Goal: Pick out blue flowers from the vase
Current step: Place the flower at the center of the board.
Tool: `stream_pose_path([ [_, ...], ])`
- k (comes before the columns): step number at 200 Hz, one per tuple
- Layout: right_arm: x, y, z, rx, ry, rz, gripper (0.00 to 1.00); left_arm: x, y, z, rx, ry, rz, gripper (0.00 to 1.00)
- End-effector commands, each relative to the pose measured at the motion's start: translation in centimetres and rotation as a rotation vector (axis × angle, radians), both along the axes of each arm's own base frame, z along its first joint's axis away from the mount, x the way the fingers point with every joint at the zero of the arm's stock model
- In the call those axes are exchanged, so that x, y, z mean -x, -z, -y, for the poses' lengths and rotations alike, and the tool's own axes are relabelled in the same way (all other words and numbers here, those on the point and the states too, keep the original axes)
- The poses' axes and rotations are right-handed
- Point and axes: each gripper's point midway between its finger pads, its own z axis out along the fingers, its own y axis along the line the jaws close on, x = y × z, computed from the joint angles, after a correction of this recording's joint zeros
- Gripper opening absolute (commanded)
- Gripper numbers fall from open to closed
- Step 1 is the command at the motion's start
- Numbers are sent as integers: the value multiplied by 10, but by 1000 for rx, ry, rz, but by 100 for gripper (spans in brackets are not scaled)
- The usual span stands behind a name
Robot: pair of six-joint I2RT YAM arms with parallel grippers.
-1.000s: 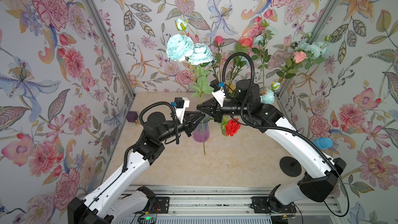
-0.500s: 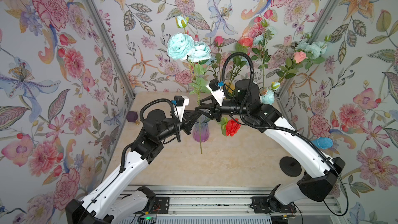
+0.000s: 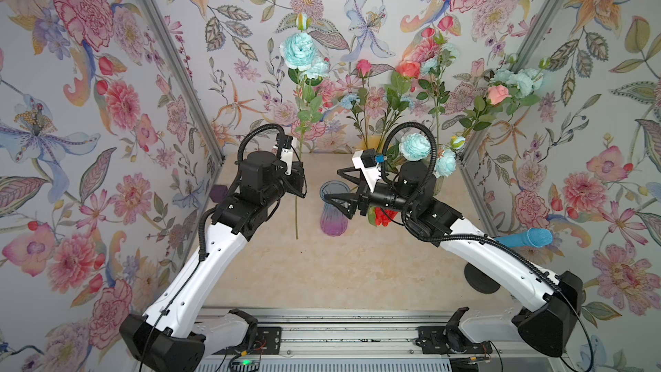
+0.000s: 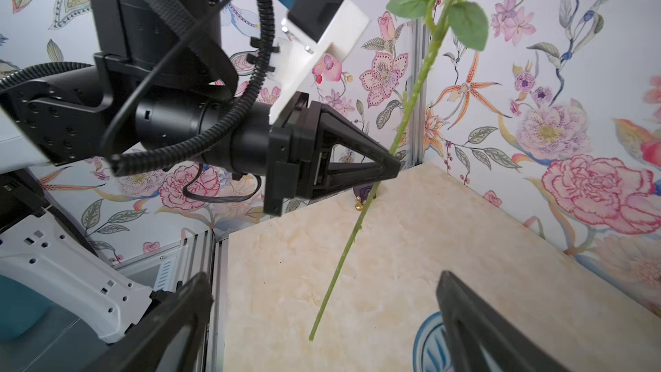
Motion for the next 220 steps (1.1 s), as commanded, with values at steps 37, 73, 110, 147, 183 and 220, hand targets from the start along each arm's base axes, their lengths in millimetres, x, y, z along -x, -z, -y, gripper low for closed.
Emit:
stream_pose_path([
  [37, -3, -26, 11, -97, 91, 118, 100, -35, 62, -90, -234, -276, -224, 0],
  [73, 0, -29, 23, -121, 128, 140, 100, -50, 111, -124, -328, -365, -366, 0],
  [110, -2, -32, 36, -148, 167, 150, 100, -65, 166, -148, -462, -436, -507, 0],
  [147, -5, -29, 46, -157, 185, 149, 100, -63, 219, -180, -627, -496, -668, 0],
  [183, -12, -25, 51, -162, 187, 132, 100, -58, 250, -205, -645, -522, -743, 0],
  [220, -16, -22, 49, -160, 178, 117, 100, -54, 278, -224, -660, -526, -808, 0],
])
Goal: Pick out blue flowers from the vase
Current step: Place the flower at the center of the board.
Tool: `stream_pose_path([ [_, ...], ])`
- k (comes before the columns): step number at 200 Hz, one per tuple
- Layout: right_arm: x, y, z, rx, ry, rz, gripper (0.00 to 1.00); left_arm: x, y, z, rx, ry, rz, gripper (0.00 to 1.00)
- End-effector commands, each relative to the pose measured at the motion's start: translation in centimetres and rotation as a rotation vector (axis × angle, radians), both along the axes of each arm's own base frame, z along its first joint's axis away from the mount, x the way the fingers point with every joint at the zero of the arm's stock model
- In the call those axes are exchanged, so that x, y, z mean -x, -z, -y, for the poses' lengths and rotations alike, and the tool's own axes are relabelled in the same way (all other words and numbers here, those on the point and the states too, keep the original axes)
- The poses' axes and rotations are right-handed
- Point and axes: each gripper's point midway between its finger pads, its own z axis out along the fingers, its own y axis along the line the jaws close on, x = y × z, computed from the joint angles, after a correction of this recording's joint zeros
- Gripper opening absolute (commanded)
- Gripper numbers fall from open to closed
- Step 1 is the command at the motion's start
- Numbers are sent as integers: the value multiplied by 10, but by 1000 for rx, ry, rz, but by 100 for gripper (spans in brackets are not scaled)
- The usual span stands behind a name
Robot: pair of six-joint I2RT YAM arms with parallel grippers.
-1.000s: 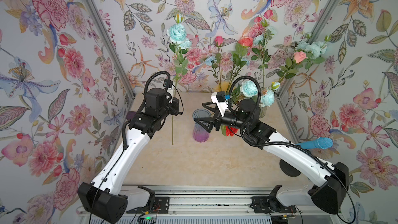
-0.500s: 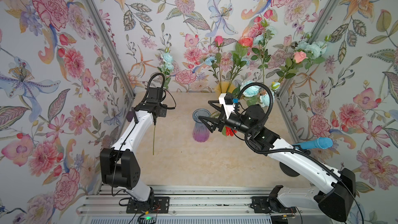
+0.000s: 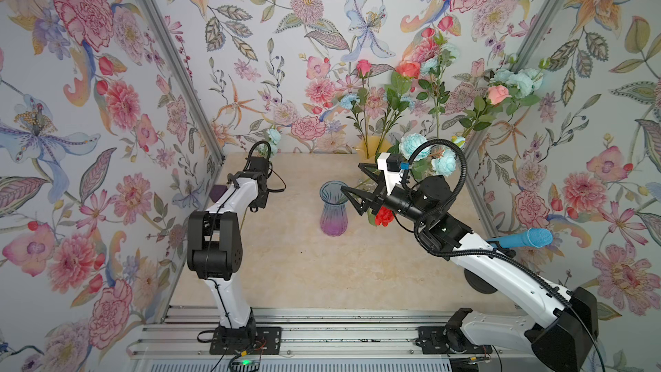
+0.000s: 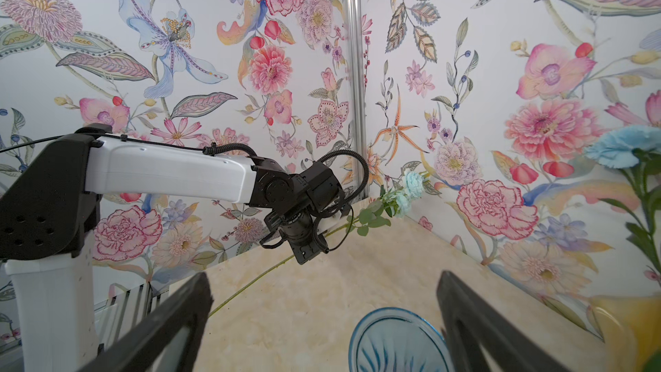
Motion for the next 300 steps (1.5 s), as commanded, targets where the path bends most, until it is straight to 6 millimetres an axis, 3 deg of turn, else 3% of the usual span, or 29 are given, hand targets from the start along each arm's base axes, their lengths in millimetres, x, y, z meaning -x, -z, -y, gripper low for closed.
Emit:
stream_pose_path([
  [1, 4, -10, 0, -38, -26, 19, 100, 5, 21, -17, -44, -13, -59, 0],
  [48, 5, -9, 0, -38, -33, 21, 100, 12, 59, -37, -41, -35, -131, 0],
  [101, 3, -8, 1, -35, -28, 20, 100, 6, 78, -45, -35, -53, -169, 0],
  [145, 2, -7, -1, -33, -33, 19, 100, 0, 89, -41, -1, -54, -189, 0],
  [171, 1, -5, -2, -30, -33, 15, 100, 1, 90, -40, 3, -52, -203, 20],
  [188, 1, -5, -2, -30, -33, 15, 100, -2, 79, -39, 11, -54, -177, 35],
  [211, 2, -7, -2, -32, -35, 18, 100, -14, 41, -31, 6, -46, -95, 53],
  [234, 5, -11, 1, -35, -33, 23, 100, -34, -24, -10, 37, -21, 70, 61],
  [257, 9, -16, 5, -39, -30, 31, 100, -50, -102, 30, 154, 36, 327, 66],
  [272, 12, -21, 9, -40, -23, 37, 100, -54, -150, 67, 225, 106, 513, 67],
  [293, 19, -29, 17, -27, -12, 52, 100, -49, -205, 115, 318, 185, 748, 67],
  [295, 20, -30, 19, -26, -9, 54, 100, -44, -221, 118, 335, 195, 798, 67],
  [300, 21, -32, 22, -28, 2, 54, 100, -36, -236, 127, 370, 212, 867, 68],
])
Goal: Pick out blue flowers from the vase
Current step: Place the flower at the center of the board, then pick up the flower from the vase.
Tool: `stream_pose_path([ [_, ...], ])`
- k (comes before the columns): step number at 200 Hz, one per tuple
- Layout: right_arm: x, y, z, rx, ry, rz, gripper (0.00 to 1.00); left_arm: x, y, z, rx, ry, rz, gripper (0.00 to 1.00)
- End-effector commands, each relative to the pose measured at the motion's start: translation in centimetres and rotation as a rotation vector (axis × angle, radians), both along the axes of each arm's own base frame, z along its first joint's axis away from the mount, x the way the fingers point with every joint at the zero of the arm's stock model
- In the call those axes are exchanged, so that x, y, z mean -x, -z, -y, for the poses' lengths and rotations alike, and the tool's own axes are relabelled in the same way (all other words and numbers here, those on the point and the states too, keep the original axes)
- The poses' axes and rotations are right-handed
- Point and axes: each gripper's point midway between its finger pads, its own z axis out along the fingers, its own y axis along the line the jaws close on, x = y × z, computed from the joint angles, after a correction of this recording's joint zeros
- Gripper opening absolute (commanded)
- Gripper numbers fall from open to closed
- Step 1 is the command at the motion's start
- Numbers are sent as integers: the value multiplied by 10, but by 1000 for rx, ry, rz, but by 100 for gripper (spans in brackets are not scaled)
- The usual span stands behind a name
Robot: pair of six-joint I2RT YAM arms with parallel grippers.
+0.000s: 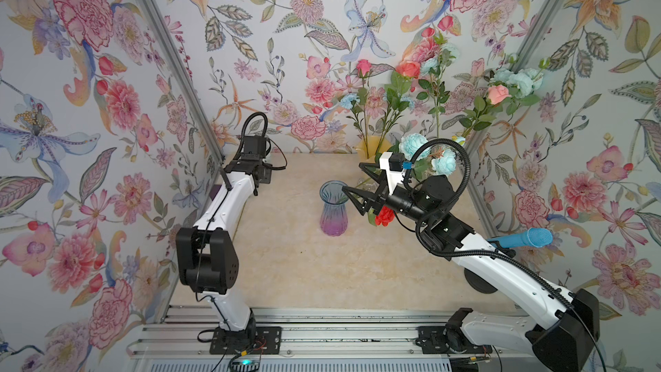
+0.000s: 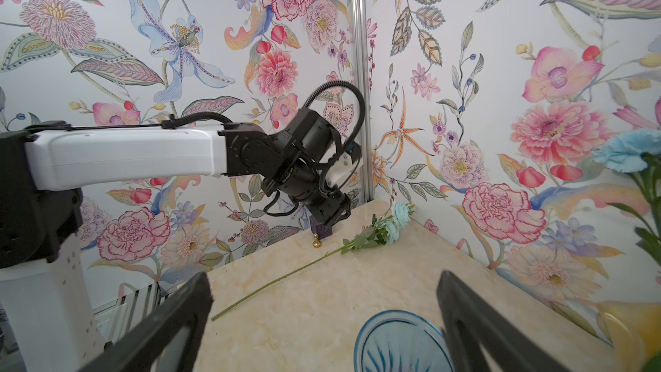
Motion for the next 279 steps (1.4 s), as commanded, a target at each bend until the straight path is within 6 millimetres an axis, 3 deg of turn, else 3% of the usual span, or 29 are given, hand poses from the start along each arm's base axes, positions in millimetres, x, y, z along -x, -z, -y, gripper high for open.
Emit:
stream_pose_path([
  [1, 13, -25, 18, -21, 24, 47, 100, 12, -65, 48, 176, 93, 304, 68],
  [21, 16, -35, 33, -39, 72, 51, 100, 49, -99, 71, 303, 153, 540, 71],
  [48, 28, -45, 45, -59, 73, 42, 95, 91, -93, 87, 405, 261, 682, 73],
  [64, 35, -45, 50, -56, 64, 24, 91, 101, -81, 104, 435, 359, 666, 73],
  [97, 43, -36, 67, -64, 118, -17, 82, 103, -71, 126, 432, 462, 642, 73],
  [144, 47, -33, 82, -96, 165, -59, 70, 119, -84, 164, 499, 615, 672, 73],
  [163, 40, -30, 83, -106, 191, -90, 64, 123, -88, 175, 501, 641, 687, 73],
  [200, 24, 2, 82, -87, 253, -171, 55, 128, -86, 188, 553, 678, 707, 73],
  [279, -22, 40, 86, -77, 404, -233, 42, 127, -72, 194, 542, 706, 686, 73],
])
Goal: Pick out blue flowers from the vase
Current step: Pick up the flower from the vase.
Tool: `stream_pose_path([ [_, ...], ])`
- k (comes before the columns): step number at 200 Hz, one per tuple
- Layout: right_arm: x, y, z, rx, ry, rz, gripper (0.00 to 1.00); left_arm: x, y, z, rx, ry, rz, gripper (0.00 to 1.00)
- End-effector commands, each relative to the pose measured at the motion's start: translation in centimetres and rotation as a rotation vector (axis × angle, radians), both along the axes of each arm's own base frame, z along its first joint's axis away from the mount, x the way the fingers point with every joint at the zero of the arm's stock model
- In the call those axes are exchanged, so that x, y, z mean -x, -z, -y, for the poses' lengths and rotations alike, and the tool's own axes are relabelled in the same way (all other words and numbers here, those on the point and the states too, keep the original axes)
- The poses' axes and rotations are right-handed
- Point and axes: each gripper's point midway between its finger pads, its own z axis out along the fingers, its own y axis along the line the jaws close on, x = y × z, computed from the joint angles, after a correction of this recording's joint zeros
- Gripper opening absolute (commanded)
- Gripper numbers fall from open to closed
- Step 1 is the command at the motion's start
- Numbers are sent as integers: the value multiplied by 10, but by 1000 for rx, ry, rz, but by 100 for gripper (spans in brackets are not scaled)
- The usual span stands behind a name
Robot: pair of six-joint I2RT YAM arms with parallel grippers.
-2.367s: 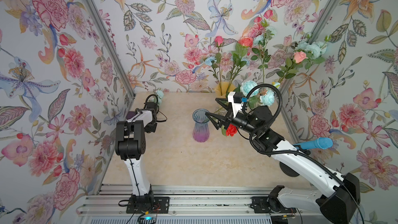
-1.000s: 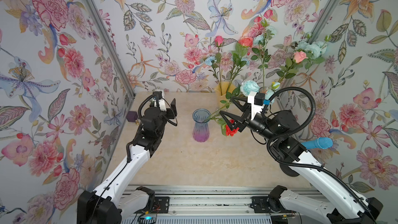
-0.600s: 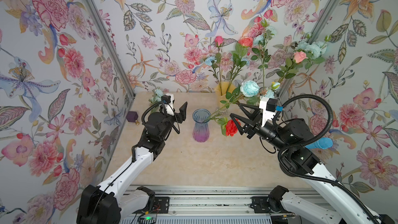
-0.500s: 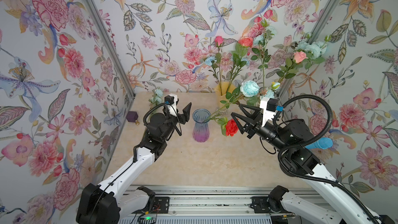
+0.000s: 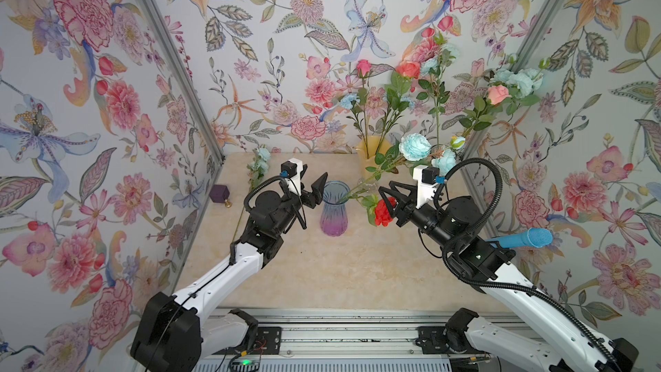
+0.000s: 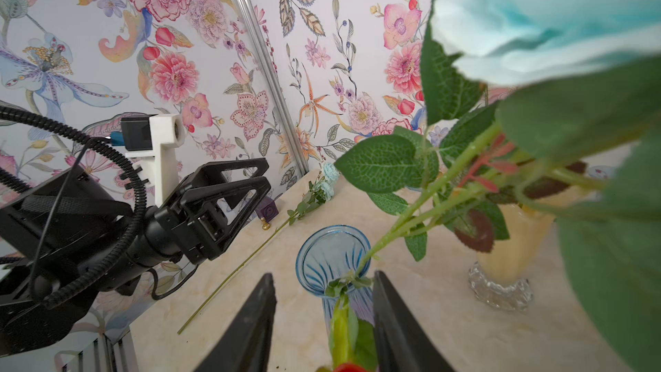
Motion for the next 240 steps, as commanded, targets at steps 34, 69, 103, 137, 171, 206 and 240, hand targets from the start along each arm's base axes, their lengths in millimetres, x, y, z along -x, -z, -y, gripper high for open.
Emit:
stream_pose_path([
  [34, -37, 13, 9, -70, 109, -25, 37, 4, 6, 4, -22, 18, 8, 73],
  [69, -49, 17, 1, -74, 110, -45, 34, 7, 4, 5, -11, 31, 19, 73],
  [103, -55, 26, -5, -99, 106, -52, 32, 5, 11, 8, -30, 40, 11, 73],
  [137, -65, 25, -19, -82, 75, -56, 31, 2, 16, 11, -51, 43, -4, 73],
  [171, -74, 24, -29, -59, 65, -63, 30, 6, 12, 5, -60, 21, 9, 73],
  [206, -80, 26, -29, -52, 82, -64, 29, 6, 14, 3, -74, 11, 12, 73],
  [240, -87, 30, -30, -41, 93, -80, 29, 5, 15, 5, -72, 19, 11, 73],
])
